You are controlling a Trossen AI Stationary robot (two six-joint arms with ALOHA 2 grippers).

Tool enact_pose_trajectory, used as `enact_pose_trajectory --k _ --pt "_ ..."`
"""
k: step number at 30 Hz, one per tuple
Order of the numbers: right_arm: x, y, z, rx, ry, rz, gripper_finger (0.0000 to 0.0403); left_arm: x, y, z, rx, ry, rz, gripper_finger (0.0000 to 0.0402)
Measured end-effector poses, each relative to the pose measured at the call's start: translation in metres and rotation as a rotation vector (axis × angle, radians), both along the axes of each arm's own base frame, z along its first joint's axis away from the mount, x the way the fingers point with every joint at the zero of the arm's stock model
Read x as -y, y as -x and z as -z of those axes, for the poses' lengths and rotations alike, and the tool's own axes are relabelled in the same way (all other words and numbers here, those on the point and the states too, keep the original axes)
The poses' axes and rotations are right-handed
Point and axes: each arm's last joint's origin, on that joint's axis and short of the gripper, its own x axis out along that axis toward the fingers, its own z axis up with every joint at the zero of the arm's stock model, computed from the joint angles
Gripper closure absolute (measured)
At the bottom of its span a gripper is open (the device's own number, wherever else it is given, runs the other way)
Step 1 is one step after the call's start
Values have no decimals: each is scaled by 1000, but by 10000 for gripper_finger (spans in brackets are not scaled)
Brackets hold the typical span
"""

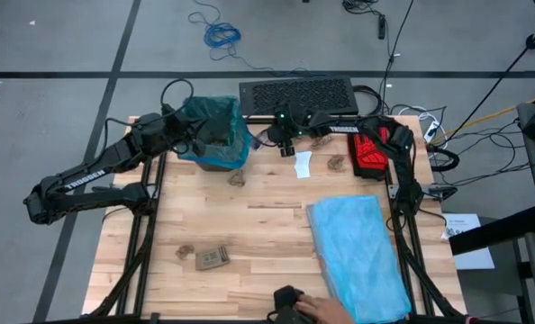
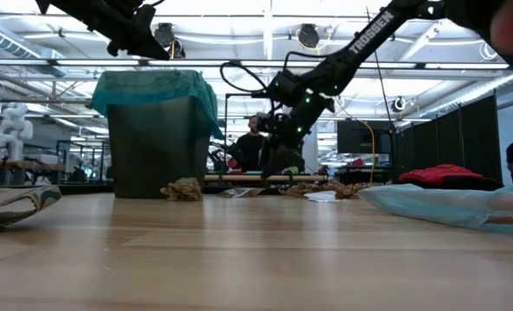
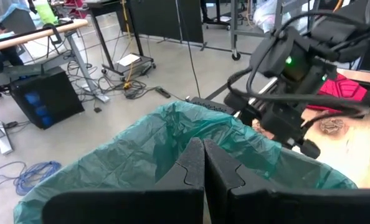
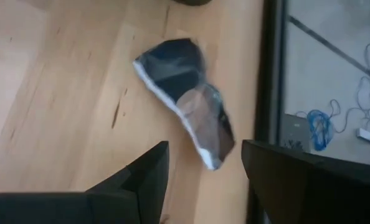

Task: Place trash/remove bag and relplace
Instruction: Put the black paper into the trash bin

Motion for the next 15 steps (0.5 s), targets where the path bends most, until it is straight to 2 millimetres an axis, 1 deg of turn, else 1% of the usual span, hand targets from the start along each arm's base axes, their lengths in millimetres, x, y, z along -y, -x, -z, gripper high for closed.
enact_pose_trajectory --k 8,12,15 --pt "15 2 29 -39 -3 23 209 0 0 0 0 -1 0 402" --pt "22 4 28 -15 14 39 214 0 0 0 1 -1 0 402" --pt "28 5 26 5 52 28 232 0 0 0 0 -2 -3 402"
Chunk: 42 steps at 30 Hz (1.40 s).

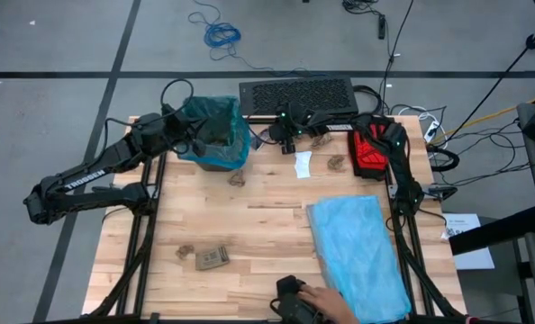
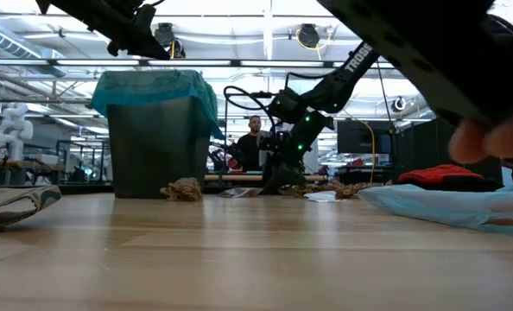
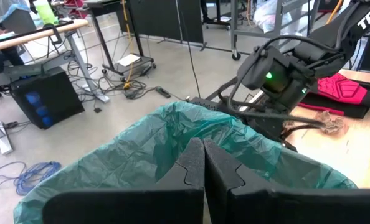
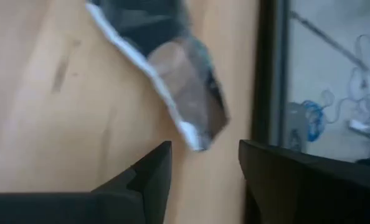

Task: Place trash/remove bag and relplace
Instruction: Put the black paper into the trash bin

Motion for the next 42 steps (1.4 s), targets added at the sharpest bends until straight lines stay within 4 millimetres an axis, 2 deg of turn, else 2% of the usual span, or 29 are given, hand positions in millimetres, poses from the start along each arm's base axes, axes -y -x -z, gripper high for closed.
enact_pose_trajectory --k 3,7,10,19,26,42 --pt "4 2 1 -3 20 -22 260 0 0 0 0 0 -2 402" --pt "4 0 13 -54 47 -74 302 0 0 0 0 0 -2 402" --pt "4 -7 8 -28 68 -86 328 0 0 0 0 0 -2 402" --pt "4 -9 11 -48 95 -126 363 0 0 0 -4 1 -4 402" --pt "4 -9 11 -55 112 -133 353 0 0 1 -6 2 -3 402" --pt "1 -13 10 -88 188 -148 279 0 1 3 -24 14 -4 402"
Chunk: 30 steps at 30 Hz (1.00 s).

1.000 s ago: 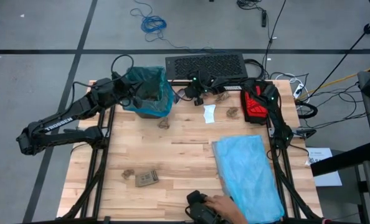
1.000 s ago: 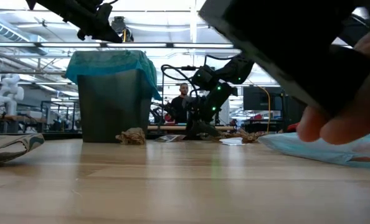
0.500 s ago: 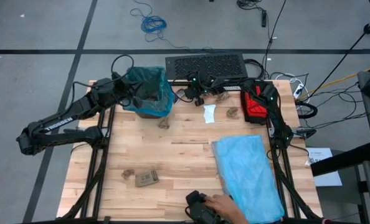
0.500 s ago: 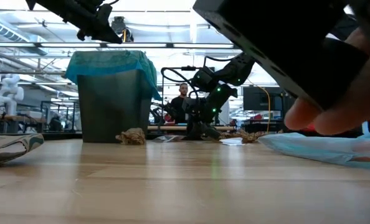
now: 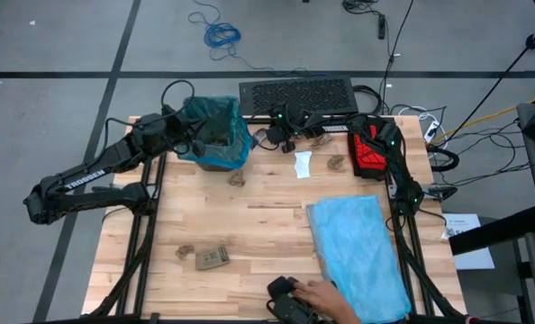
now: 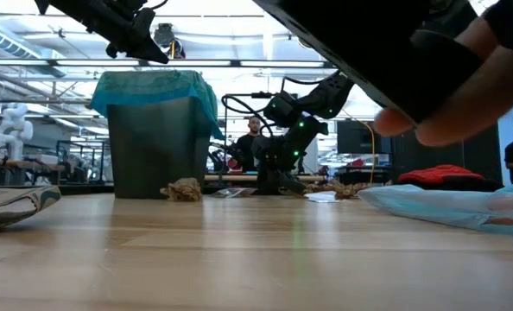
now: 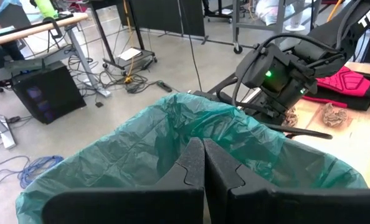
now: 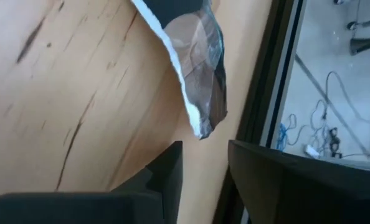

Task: Place trash/remove bag and relplace
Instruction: Put the black paper into the trash bin

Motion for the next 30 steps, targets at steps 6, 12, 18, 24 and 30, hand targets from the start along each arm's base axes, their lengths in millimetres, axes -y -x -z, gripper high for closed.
enact_pose_trajectory --k 6,12,18,24,30 --pt "0 -1 -1 -3 31 -45 280 0 0 0 0 0 0 402" --pt "0 -2 -2 1 34 -112 310 0 0 0 1 0 0 402" --pt "-5 -5 -2 -15 58 -152 394 0 0 0 2 0 -1 402" --pt "-3 -3 -2 -6 39 -67 402 0 0 0 4 2 -1 402" --pt "6 5 -9 18 15 39 403 0 0 0 4 2 -1 402"
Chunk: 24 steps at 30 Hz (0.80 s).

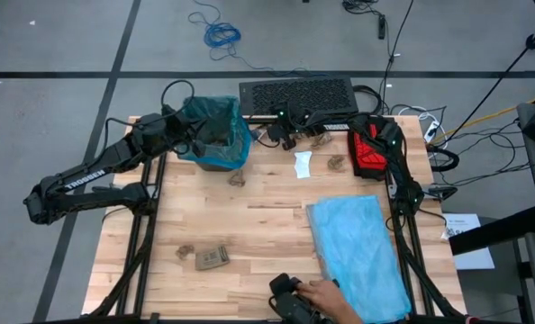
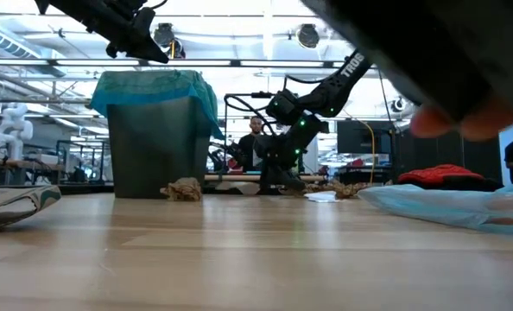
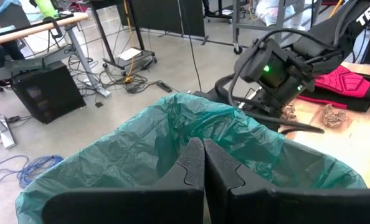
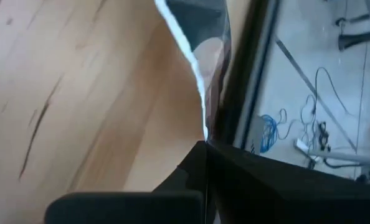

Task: Place trash/remove bag and relplace
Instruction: Put the black paper into the trash bin

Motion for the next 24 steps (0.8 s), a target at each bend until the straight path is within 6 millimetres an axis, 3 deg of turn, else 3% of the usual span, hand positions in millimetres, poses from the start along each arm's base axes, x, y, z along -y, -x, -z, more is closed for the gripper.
enact_pose_trajectory --k 6,15,20,24 --pt "0 10 -36 86 -54 51 403 0 0 0 0 0 0 402" --pt "-16 37 -113 206 -118 129 403 0 0 0 11 11 -5 402" --pt "-36 46 -173 440 -85 109 403 -1 0 0 11 9 -27 402" --pt "-63 40 -211 634 -56 0 403 -1 0 -3 35 -9 -49 402"
